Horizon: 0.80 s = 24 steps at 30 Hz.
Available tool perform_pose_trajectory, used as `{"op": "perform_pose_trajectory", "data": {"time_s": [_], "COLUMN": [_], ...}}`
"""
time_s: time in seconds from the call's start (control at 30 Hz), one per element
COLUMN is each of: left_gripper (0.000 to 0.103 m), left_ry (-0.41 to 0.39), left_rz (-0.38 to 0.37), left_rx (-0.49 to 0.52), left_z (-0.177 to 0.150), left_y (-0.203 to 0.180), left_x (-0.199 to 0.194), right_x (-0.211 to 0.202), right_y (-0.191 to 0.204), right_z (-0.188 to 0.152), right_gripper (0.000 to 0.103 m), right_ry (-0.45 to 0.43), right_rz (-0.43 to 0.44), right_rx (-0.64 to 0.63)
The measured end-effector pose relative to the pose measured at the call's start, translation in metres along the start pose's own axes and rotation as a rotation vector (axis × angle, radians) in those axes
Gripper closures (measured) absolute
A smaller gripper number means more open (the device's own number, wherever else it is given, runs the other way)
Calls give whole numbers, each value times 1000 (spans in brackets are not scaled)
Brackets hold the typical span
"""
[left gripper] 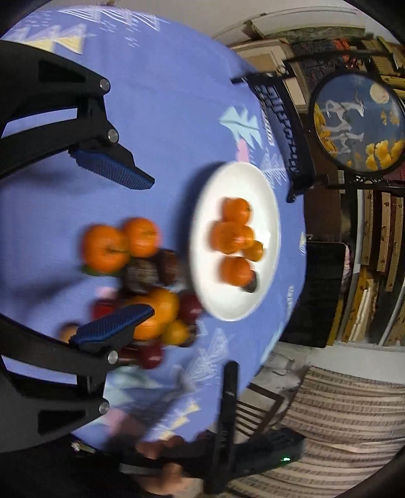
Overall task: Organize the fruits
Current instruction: 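Grasp a mandarin with the left tool while the right tool grasps an orange, place both on plate, then grasp a leafy mandarin with the left tool while the right tool grasps a red plum, place both on plate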
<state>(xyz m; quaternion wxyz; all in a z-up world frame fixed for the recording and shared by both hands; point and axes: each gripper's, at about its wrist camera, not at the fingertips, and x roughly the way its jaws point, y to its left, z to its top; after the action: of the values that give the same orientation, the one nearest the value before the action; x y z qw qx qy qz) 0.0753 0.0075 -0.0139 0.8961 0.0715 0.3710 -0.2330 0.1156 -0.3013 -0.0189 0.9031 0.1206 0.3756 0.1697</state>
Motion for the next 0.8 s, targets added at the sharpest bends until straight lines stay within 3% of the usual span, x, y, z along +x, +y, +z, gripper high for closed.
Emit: {"op": "perform_pose_trajectory", "data": {"time_s": [0.03, 0.13, 0.37, 0.63, 0.8], "left_gripper": [31, 50, 64, 67, 67], "left_ry": [17, 59, 126, 17, 21], "left_rz": [11, 16, 47, 3, 5], "left_rx": [2, 11, -22, -48, -60], "left_z": [-11, -32, -34, -37, -42], "left_y": [0, -1, -6, -7, -5], "left_x": [-1, 7, 46, 16, 10], "right_x": [-4, -10, -12, 4, 24], "right_y": [-1, 0, 12, 30, 30], "right_z": [-9, -27, -55, -63, -63], "right_gripper": [43, 43, 43, 43, 44], "right_ry": [6, 18, 76, 130, 161], "right_rz": [4, 7, 42, 100, 131], "right_rx": [1, 7, -5, -47, -14]}}
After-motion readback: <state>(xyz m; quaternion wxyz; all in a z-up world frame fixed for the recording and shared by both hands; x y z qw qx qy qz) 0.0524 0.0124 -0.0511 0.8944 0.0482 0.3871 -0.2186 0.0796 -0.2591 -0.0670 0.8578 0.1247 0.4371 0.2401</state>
